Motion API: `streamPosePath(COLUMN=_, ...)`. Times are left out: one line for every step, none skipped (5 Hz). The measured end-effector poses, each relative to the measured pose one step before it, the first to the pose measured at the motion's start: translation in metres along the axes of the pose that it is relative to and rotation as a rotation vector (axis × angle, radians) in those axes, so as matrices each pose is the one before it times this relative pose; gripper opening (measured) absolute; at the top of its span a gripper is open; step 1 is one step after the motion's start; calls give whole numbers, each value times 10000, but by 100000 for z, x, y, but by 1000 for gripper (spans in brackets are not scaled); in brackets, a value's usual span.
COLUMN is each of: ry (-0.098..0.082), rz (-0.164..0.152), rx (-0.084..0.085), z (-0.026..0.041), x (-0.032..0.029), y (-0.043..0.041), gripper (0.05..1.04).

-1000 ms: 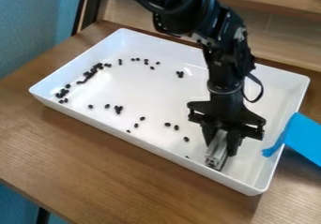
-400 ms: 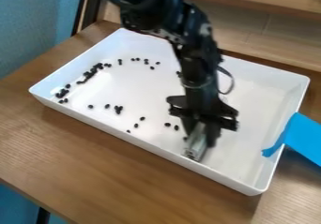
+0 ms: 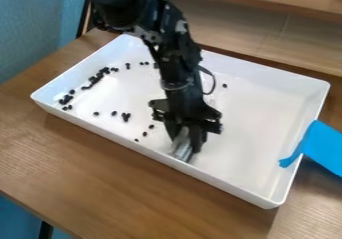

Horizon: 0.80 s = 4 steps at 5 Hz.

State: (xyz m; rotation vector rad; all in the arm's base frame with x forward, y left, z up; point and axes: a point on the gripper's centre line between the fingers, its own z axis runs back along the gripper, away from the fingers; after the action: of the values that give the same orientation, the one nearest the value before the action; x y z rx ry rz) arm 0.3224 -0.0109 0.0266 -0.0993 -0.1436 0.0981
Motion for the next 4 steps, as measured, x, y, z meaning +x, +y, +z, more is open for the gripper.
streamPosePath(ry=22, rz=202, rx=95, z=106, x=13, y=1751, gripper=396)
streamPosePath(ry=1, rz=175, rx=240, z=73, x=490, y=2214, gripper=396)
streamPosePath(ry=-297, rz=-192, rx=194, z=157, x=-20, y=2274, gripper=396)
streamPosePath(ry=-50, rz=-269, rx=219, z=22, x=-320, y=2053, gripper=396)
